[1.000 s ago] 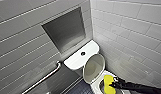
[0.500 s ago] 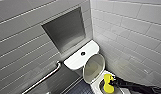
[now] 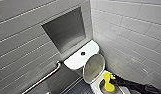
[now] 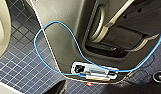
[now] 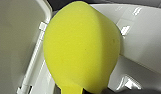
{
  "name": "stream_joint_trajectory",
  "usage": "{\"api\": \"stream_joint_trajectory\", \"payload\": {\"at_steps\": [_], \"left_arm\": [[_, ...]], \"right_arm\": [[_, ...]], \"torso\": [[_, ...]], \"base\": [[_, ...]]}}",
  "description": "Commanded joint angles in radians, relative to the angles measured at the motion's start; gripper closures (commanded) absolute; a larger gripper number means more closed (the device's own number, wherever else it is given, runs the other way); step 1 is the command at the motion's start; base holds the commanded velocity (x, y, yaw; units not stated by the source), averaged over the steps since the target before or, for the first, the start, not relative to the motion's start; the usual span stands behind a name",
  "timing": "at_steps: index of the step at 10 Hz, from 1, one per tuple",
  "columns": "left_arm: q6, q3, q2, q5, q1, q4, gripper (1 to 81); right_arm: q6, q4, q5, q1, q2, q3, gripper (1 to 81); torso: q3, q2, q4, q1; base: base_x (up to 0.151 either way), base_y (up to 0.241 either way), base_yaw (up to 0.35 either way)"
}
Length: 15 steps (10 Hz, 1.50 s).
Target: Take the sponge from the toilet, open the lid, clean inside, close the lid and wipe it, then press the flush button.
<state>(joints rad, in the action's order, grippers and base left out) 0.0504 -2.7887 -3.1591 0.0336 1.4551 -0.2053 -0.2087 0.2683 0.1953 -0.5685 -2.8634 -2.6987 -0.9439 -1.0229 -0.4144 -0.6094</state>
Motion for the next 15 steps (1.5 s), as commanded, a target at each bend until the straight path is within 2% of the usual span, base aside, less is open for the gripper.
{"api": "stream_joint_trajectory", "payload": {"at_steps": [1, 3, 4, 8, 10, 15], "left_arm": [[-0.003, -0.006, 0.004, 0.089, 0.024, -0.005, 1.0], [-0.003, -0.006, 0.002, 0.089, 0.024, -0.005, 1.0], [-0.003, -0.006, 0.003, 0.089, 0.024, -0.005, 1.0], [-0.003, -0.006, 0.007, 0.104, 0.024, -0.003, 1.0], [-0.003, -0.006, 0.007, 0.104, 0.024, -0.003, 1.0], [-0.003, -0.006, 0.0, 0.104, 0.024, -0.003, 1.0]], "right_arm": [[-0.046, 0.031, -0.106, 0.055, 0.171, 0.165, 81.1], [-0.064, 0.023, -0.204, 0.014, 0.362, 0.45, 81.1], [-0.067, 0.026, -0.223, -0.006, 0.402, 0.502, 81.1], [-0.139, 0.026, -0.33, -0.121, 0.454, 0.53, 81.1], [-0.181, 0.025, -0.425, -0.192, 0.532, 0.606, 81.1], [-0.209, 0.026, -0.62, -0.386, 0.686, 0.799, 81.1]], "torso": [[0.0, 0.0, 0.0, 0.0], [0.0, 0.0, 0.0, 0.0], [0.0, 0.0, 0.0, 0.0], [0.0, 0.0, 0.0, 0.0], [0.0, 0.0, 0.0, 0.0], [0.0, 0.0, 0.0, 0.0]], "base": [[0.0, 0.0, 0.0], [0.0, 0.0, 0.0], [0.0, 0.0, 0.0], [0.0, 0.0, 0.0], [0.0, 0.0, 0.0], [0.0, 0.0, 0.0]]}}
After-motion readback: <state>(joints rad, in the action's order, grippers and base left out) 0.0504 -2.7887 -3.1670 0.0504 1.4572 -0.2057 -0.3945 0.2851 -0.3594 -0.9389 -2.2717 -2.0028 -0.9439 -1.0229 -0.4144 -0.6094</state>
